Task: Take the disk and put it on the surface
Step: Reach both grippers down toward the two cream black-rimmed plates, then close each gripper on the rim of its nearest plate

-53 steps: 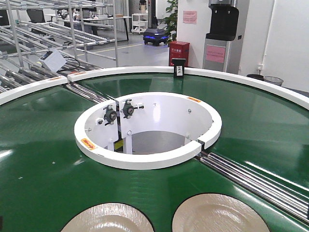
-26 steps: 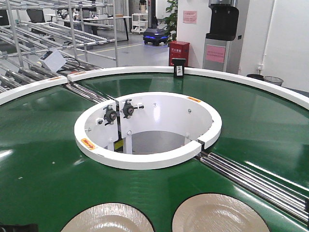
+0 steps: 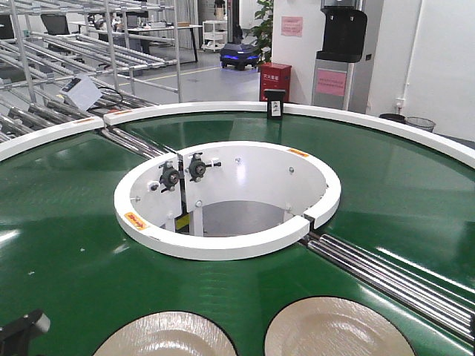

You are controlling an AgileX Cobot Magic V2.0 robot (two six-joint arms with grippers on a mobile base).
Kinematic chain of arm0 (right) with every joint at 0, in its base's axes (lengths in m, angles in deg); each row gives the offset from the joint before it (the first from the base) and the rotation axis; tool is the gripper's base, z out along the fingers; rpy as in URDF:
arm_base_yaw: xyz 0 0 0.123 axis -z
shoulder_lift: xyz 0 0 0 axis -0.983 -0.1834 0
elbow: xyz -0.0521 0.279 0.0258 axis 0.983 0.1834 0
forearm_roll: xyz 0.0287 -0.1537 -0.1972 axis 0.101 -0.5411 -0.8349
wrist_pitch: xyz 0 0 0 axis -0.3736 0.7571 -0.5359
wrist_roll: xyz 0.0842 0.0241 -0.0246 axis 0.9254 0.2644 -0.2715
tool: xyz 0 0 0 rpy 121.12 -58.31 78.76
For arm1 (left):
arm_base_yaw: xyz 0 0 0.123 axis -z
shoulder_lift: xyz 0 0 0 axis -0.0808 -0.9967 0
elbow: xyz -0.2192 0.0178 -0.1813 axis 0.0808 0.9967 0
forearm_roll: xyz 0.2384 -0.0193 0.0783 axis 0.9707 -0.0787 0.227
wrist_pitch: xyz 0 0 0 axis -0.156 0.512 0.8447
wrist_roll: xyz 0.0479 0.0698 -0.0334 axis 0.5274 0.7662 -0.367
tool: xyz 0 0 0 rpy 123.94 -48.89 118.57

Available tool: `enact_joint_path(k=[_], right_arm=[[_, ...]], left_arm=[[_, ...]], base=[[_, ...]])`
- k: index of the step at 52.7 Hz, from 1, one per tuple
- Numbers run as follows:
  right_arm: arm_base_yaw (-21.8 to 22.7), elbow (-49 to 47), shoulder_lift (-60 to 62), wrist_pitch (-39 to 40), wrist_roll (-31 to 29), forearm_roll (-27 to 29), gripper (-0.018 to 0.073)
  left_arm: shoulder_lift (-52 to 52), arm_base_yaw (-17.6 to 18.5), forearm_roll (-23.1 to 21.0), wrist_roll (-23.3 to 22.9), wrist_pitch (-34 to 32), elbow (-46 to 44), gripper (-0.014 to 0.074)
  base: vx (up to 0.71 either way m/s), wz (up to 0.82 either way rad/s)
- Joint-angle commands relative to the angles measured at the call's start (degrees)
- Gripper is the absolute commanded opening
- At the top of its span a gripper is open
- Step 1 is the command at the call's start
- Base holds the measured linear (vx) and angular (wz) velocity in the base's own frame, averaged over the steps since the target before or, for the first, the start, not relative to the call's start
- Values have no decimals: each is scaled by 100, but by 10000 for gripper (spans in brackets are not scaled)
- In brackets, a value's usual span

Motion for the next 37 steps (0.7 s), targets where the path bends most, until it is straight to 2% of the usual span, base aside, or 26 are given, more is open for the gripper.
enact_joint_path(k=[1,3,7,18,22,23,30,37], right_arm=[[2,-206,25,282,-8,-33,514],[2,-206,25,259,-8,-33,514],[2,-206,25,254,-8,-33,514],[2,-206,25,257,-8,-38,512],[2,-206,25,257,-8,-38,512],[2,-206,25,168,3,-31,512],[2,-206,-12,-149,61,94,512],[30,-254,-229,-292,73,258,512]], left_arm=[[-65,10,-957,683,284,-140,431],[-184,10,-1215,871,390,-177,431],[-390,10,-1403,1144,707,-309,431],[-802,10,-1419,1231,1450,-841,397],[-800,10,-1401,1231,1541,-875,323],[-792,10,-1327,1231,1549,-870,220],[-792,-27,-1188,1183,1677,-870,0],[-714,-272,-1250,973,2171,-870,-8]], base=[[0,0],[0,0],[0,0],[0,0],[0,0],[0,0],[0,0],[0,0]])
